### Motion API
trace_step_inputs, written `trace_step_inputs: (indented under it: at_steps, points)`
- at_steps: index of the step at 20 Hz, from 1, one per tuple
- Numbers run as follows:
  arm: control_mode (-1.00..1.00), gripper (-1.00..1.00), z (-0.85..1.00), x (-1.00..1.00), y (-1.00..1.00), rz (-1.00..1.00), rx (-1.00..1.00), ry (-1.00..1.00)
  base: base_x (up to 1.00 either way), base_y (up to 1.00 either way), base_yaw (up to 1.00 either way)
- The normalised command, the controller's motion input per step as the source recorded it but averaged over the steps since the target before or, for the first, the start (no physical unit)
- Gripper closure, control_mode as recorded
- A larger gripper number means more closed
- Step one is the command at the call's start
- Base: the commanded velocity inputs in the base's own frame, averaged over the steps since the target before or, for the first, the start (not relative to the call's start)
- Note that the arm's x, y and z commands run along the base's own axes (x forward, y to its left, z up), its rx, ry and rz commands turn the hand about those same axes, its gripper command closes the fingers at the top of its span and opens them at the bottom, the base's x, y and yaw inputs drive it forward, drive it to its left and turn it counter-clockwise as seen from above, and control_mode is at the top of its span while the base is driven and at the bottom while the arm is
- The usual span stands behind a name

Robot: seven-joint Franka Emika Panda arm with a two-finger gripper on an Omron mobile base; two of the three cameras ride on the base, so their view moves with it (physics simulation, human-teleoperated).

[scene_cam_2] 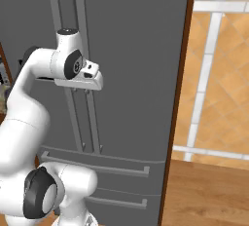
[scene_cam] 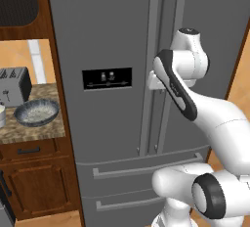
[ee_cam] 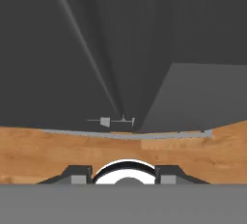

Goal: Grab a lemon wedge from the fridge and one ice cube from the ice bowl, and put them in the glass of lemonade.

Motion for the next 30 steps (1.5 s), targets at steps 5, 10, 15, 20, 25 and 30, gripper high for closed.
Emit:
trace_step_inputs:
  at_steps: [5, 10, 15, 20, 25, 30]
  points:
    - [-1.00, -1.00, -0.01, -0.40, -0.03, 0.00, 0.00, 0.00, 0.00, 0.00, 0.00]
    - [-1.00, -1.00, -0.16, -0.73, 0.00, 0.00, 0.00, -0.03, 0.00, 0.00, 0.00]
    - [-1.00, -1.00, -0.28, -0.39, 0.06, 0.00, 0.00, -0.07, 0.00, 0.00, 0.00]
    - [-1.00, -1.00, -0.36, -0.31, 0.30, 0.00, 0.00, -0.22, 0.00, 0.00, 0.00]
    - [-1.00, -1.00, -0.07, -0.35, 0.05, -0.05, 0.00, -0.17, 0.00, 0.00, 0.00]
    - [-1.00, -1.00, 0.03, 0.36, -0.17, -0.01, 0.00, -0.03, 0.00, 0.00, 0.00]
